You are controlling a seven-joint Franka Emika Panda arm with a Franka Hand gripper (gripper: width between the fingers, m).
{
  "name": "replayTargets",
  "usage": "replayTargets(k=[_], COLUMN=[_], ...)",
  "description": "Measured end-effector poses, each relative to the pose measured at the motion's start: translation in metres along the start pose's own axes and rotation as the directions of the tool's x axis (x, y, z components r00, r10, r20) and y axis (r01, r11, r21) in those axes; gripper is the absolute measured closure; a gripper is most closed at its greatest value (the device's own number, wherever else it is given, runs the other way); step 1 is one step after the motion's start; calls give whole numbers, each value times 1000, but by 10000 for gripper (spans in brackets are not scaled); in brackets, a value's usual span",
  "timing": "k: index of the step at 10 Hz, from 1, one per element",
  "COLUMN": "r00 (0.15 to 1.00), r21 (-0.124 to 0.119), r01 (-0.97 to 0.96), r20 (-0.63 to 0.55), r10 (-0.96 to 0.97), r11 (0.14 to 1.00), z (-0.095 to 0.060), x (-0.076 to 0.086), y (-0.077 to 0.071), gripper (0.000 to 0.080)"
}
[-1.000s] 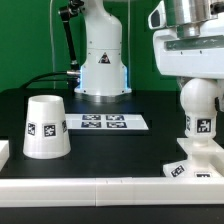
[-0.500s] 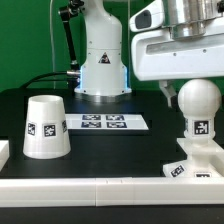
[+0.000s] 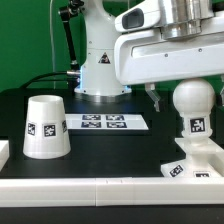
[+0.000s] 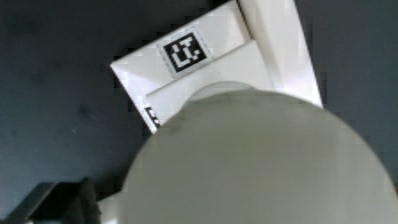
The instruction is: Assemble lamp
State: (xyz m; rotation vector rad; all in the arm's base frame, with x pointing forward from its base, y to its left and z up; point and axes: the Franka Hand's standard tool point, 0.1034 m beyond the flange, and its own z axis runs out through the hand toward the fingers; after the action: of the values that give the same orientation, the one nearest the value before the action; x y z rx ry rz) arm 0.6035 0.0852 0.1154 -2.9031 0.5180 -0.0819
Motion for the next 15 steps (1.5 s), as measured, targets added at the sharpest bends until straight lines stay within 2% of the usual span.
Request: replayTargets(k=[2,4,6,7,10,11,13,14,15], r00=[990,943,865,850,718,604,370,295,272], r21=[-5,-12,-13,-13,-21,-36,-40,-38,-37], r01=[138,334,502,527,696,797,929,955,962], r20=[2,5,4,5,13,26,59,81,87], r10=[-138,-334,-502,-527,-696,-796,-927,-952,-958], r11=[990,943,865,850,717,603,368,293,269], z=[3,4,3,3,3,2,3,2,1], x=[-6,-9,-5,-5,-4,-2,4,6,7], y=[-12,-17,-11,-11,-8,-8,-3,-3,-4], gripper=[101,101,101,101,101,101,101,101,101])
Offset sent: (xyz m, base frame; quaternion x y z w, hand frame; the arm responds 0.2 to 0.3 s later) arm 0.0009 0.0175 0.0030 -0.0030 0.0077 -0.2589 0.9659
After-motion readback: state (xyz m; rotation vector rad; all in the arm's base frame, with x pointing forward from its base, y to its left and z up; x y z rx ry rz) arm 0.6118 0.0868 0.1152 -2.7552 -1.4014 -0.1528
